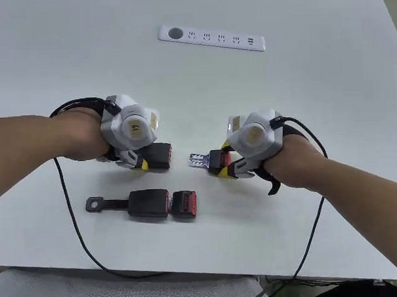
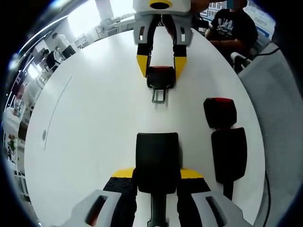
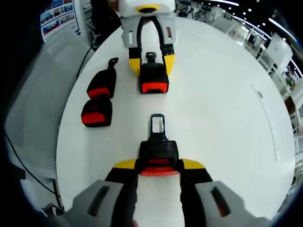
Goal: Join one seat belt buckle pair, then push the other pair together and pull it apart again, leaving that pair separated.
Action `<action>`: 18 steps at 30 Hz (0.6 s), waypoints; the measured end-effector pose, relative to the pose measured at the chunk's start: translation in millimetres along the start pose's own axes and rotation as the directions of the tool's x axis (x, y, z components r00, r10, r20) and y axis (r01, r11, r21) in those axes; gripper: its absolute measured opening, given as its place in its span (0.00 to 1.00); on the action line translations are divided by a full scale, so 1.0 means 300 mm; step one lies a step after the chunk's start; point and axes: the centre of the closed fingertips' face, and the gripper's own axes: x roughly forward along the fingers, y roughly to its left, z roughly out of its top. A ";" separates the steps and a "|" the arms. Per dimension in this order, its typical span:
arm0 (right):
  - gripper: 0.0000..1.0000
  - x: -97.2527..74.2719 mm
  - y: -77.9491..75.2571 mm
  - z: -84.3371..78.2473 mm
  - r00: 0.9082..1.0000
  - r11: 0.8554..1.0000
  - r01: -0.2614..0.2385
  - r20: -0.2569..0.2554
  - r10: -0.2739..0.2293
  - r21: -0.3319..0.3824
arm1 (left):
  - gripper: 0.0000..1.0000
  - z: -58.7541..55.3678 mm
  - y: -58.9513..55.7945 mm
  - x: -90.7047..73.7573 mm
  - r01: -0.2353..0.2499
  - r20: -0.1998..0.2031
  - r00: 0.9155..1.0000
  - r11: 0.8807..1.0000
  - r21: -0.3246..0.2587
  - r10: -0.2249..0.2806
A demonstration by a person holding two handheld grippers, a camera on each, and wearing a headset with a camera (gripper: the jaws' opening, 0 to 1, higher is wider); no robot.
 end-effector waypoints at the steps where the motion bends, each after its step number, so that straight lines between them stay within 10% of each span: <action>1: 0.34 -0.005 0.000 -0.010 1.000 1.000 0.001 -0.003 -0.001 -0.001 | 0.32 -0.002 0.003 0.004 0.000 0.001 1.000 1.000 0.000 0.000; 18: 0.37 -0.042 0.001 -0.111 0.998 0.999 0.039 -0.047 -0.038 0.036 | 0.33 -0.011 0.021 0.029 -0.003 -0.012 1.000 1.000 -0.023 0.003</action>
